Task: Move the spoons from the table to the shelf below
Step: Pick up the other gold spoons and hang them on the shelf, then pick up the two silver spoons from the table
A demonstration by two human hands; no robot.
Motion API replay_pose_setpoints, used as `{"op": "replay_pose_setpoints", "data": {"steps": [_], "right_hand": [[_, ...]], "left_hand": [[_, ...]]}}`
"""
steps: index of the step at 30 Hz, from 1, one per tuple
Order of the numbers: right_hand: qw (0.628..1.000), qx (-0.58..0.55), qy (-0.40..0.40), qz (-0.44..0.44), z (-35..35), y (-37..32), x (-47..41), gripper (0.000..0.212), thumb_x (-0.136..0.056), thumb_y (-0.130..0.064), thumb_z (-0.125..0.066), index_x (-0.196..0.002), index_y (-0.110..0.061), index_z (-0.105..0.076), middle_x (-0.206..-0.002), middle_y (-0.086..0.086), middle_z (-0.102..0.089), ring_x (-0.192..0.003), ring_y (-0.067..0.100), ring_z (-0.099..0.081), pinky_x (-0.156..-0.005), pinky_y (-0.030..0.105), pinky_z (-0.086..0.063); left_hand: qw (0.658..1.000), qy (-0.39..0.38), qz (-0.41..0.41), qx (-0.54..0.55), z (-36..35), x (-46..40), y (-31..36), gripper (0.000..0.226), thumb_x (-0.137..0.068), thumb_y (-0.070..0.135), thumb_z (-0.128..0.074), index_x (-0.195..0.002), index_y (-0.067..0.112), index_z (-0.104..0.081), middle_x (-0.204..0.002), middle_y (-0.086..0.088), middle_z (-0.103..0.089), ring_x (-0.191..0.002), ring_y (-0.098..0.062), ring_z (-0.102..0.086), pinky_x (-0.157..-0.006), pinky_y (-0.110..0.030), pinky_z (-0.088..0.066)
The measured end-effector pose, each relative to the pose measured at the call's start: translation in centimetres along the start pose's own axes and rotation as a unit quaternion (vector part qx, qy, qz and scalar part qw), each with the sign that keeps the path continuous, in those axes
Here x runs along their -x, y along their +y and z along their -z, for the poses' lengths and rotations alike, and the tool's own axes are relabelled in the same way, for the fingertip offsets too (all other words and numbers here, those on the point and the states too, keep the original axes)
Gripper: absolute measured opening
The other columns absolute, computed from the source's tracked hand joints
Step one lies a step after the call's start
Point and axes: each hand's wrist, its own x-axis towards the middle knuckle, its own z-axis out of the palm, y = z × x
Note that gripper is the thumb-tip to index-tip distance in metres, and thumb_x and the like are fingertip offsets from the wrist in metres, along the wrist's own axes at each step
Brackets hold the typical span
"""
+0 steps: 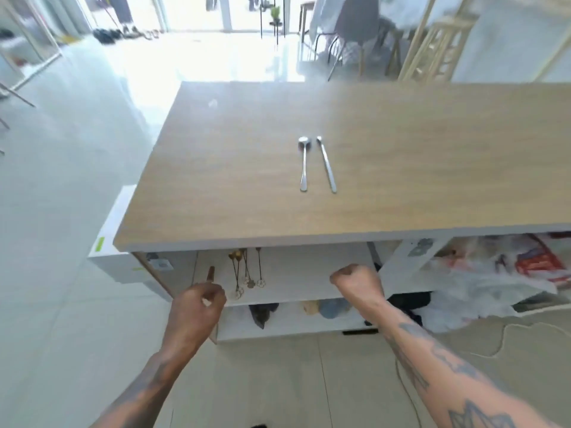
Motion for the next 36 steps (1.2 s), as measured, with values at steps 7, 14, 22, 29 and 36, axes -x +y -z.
{"op": "replay_pose_setpoints", "data": {"steps": [7,14,22,29,36], "right_hand": [[0.997,-0.069,-0.009,0.022,13.5,-0.3,7.3,0.025,-0.089,-0.029,-0.058,-0.074,-0.009,-0.054,-0.066,0.011,-0.05,-0.056,0.022,-0.046,-0.056,0.028,-0.031],[0.989,-0.137,-0.019,0.046,20.6,-6.0,7.1,0.012,-0.093,-0.023,-0.061,-0.086,-0.013,-0.061,-0.087,0.005,-0.06,-0.054,0.012,-0.048,-0.046,0.022,-0.03],[0.986,-0.159,-0.029,0.041,18.5,-11.1,0.9,0.008,-0.088,-0.021,-0.062,-0.083,-0.015,-0.062,-0.079,0.003,-0.058,-0.053,0.015,-0.054,-0.047,0.023,-0.032],[0.998,-0.061,-0.005,0.03,15.1,-15.5,-8.6,0.018,-0.081,-0.032,-0.058,-0.082,-0.016,-0.065,-0.089,0.008,-0.066,-0.085,0.026,-0.066,-0.069,0.026,-0.048],[1.0,0.011,0.008,0.002,15.2,-17.9,-14.4,0.035,-0.085,-0.021,-0.058,-0.117,-0.009,-0.068,-0.121,0.009,-0.068,-0.113,0.027,-0.065,-0.082,0.027,-0.05]], "left_hand": [[0.991,0.011,-0.131,0.024,6.4,4.2,9.0,0.01,-0.08,0.019,-0.077,-0.084,0.028,-0.076,-0.071,0.019,-0.069,-0.071,0.0,-0.065,-0.059,-0.012,-0.048],[0.99,-0.056,-0.112,0.06,9.4,-3.7,18.3,0.015,-0.087,0.028,-0.067,-0.098,0.023,-0.076,-0.079,0.013,-0.07,-0.066,0.004,-0.061,-0.063,-0.01,-0.046],[0.989,-0.13,-0.034,0.066,5.5,-11.9,23.3,0.02,-0.086,0.019,-0.061,-0.096,0.013,-0.077,-0.093,-0.005,-0.077,-0.07,-0.012,-0.064,-0.065,-0.02,-0.046],[0.991,-0.118,0.044,0.039,-0.4,-18.3,25.5,0.026,-0.087,0.027,-0.061,-0.101,0.011,-0.076,-0.099,-0.005,-0.075,-0.093,-0.019,-0.069,-0.083,-0.029,-0.054],[0.984,-0.135,0.117,-0.007,-3.1,-22.7,27.3,0.026,-0.077,0.027,-0.065,-0.08,0.004,-0.078,-0.084,-0.011,-0.077,-0.075,-0.023,-0.071,-0.072,-0.032,-0.059]]}}
